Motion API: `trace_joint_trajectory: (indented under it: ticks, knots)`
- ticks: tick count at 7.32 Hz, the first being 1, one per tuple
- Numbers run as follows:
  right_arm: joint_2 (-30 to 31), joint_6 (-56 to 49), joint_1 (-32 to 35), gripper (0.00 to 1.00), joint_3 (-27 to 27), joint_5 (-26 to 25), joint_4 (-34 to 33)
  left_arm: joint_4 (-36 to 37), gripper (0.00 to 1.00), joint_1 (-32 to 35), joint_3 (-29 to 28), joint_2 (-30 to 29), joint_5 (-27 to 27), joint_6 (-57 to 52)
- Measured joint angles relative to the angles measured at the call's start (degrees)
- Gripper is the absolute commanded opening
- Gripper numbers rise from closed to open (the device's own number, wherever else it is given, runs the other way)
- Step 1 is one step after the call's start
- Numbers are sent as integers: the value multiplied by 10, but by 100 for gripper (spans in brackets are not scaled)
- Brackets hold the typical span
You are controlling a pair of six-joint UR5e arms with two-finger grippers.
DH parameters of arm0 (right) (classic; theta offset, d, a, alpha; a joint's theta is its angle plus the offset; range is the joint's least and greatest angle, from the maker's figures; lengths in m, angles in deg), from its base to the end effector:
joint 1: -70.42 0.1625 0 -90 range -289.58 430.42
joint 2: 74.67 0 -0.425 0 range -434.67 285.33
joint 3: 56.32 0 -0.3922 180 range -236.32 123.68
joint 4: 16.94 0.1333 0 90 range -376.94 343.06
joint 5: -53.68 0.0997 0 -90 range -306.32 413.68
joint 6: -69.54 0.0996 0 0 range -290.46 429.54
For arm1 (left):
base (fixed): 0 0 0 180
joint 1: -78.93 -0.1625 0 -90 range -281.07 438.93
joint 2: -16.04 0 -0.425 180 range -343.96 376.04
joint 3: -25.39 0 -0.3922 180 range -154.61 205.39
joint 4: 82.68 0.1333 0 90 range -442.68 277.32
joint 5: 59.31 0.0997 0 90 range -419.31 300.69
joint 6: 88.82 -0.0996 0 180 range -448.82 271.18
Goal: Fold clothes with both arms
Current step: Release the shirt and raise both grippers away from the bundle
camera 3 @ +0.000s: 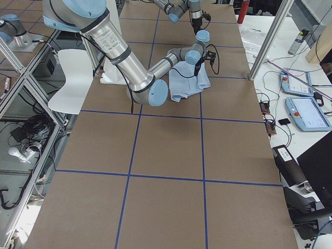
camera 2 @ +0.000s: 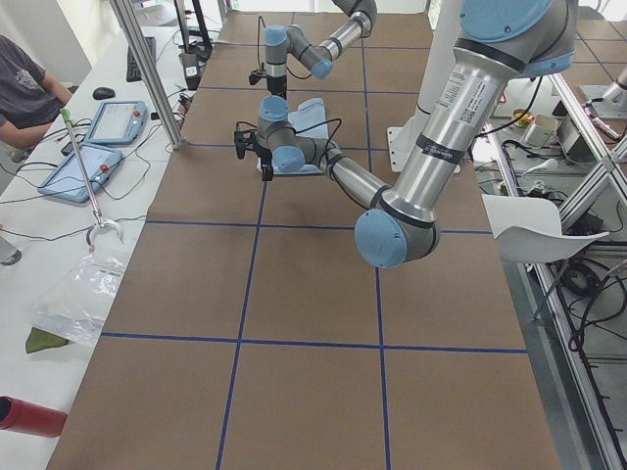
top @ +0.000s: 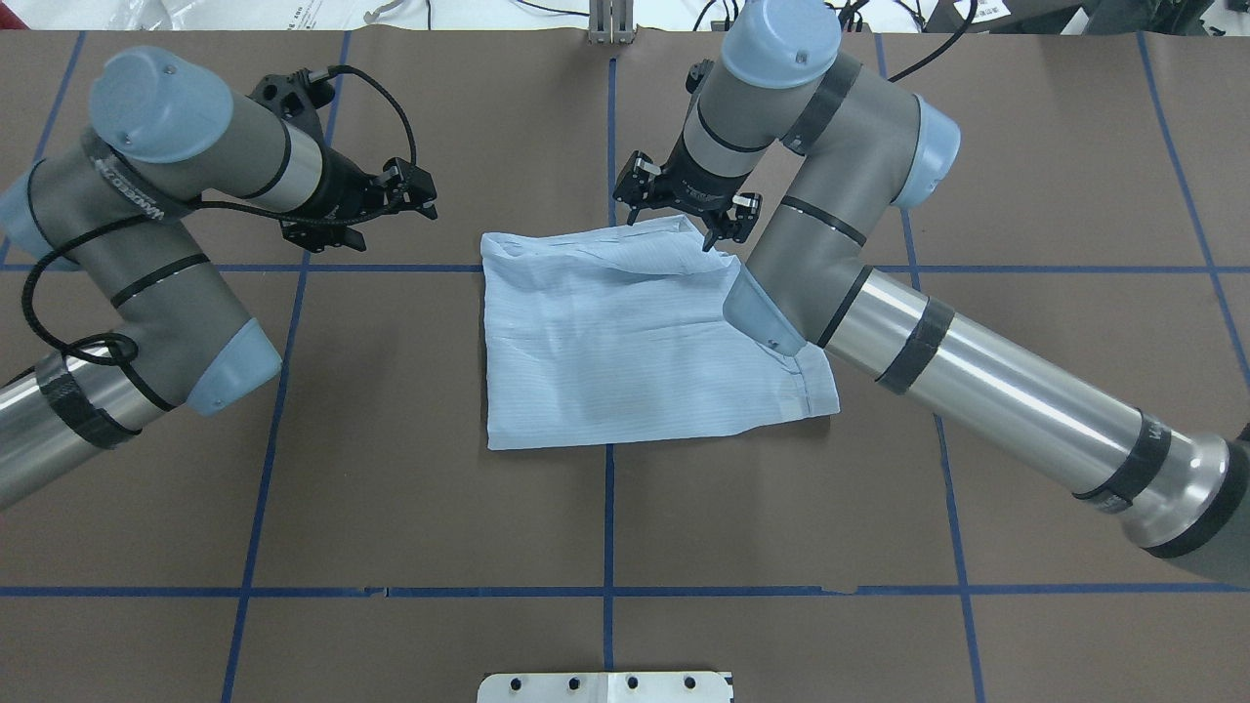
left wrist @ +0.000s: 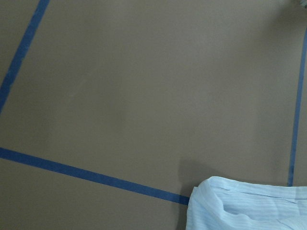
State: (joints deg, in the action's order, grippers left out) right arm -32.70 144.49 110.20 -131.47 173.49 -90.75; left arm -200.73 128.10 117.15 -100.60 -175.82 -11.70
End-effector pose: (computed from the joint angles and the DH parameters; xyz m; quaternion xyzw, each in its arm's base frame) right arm -0.5418 -0.5601 0.2127 -0.0216 -0.4659 0.0831 0.8807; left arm 0.3675 -0.5612 0.3220 0.0641 0.4986 -0.1640 0.8487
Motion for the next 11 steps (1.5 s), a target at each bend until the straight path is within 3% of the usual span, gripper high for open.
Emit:
trace_joint_trajectory:
  ticks: [2,5,7,11]
  knots:
    - [-12,-77,-30,100,26,-50,0,1,99,12,0,7,-2,-22]
    - [-73,-146,-34,100,126,-113,6,1,99,15,2,15,-3,-24]
    - [-88,-171,-28,100,163,-156,17,1,99,16,1,18,-5,-24]
    - [-101,-176,11,100,224,-195,110,2,99,23,-4,19,-6,-25]
